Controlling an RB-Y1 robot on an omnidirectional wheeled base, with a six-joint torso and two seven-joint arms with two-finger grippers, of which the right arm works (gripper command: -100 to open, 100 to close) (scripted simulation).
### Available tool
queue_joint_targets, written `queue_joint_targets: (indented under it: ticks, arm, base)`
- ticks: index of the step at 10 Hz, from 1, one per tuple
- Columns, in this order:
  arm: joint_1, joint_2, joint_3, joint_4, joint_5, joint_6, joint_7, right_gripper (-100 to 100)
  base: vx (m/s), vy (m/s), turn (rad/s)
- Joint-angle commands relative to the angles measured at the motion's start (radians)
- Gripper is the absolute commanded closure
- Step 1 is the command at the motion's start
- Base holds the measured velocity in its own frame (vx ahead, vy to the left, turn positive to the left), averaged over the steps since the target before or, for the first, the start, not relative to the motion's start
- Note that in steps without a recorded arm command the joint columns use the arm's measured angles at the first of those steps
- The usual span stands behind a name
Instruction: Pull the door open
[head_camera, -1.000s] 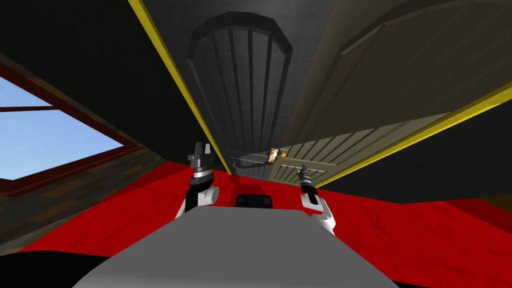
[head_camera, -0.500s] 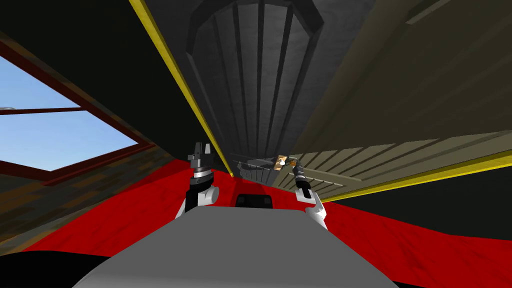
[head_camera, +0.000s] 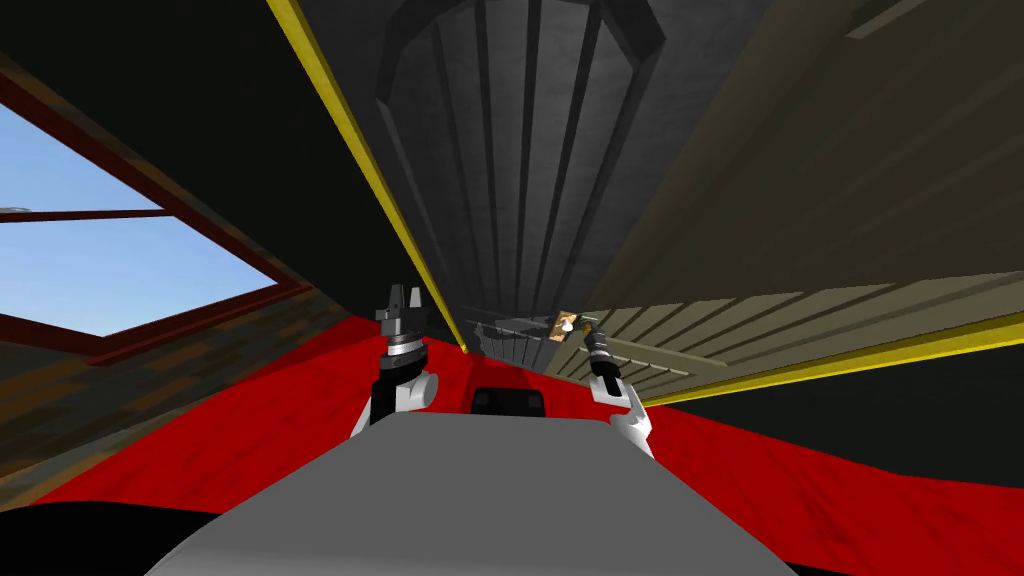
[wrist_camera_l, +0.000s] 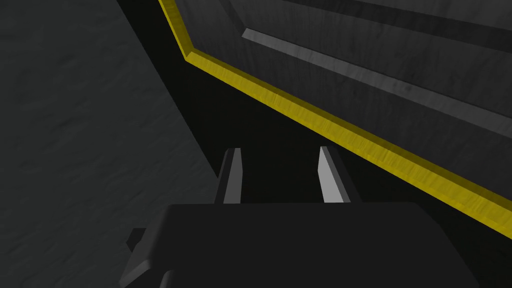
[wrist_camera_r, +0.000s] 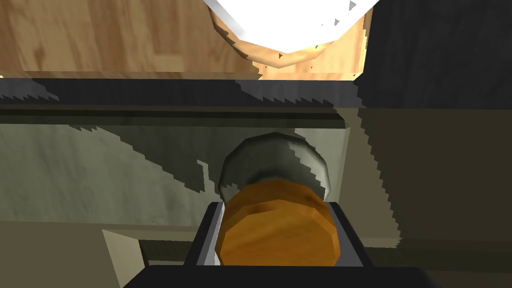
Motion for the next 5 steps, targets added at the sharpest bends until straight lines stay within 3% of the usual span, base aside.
queue_joint_targets:
  ticks: [1, 2, 4, 5]
  arm:
    - [0.002, -0.002, -0.005, 0.000, -0.001, 0.001, -0.001, 100]
    - [0.002, -0.002, -0.005, 0.000, -0.001, 0.001, -0.001, 100]
    - [0.027, -0.019, -0.030, 0.008, -0.004, 0.006, -0.004, 100]
    - [0.036, -0.022, -0.032, -0.002, -0.005, 0.006, -0.008, -100]
  base:
    - [-0.007, 0.001, -0.003]
    - [0.000, 0.000, 0.000]
    - [-0.142, -0.097, -0.132]
    - [-0.197, -0.042, -0.099]
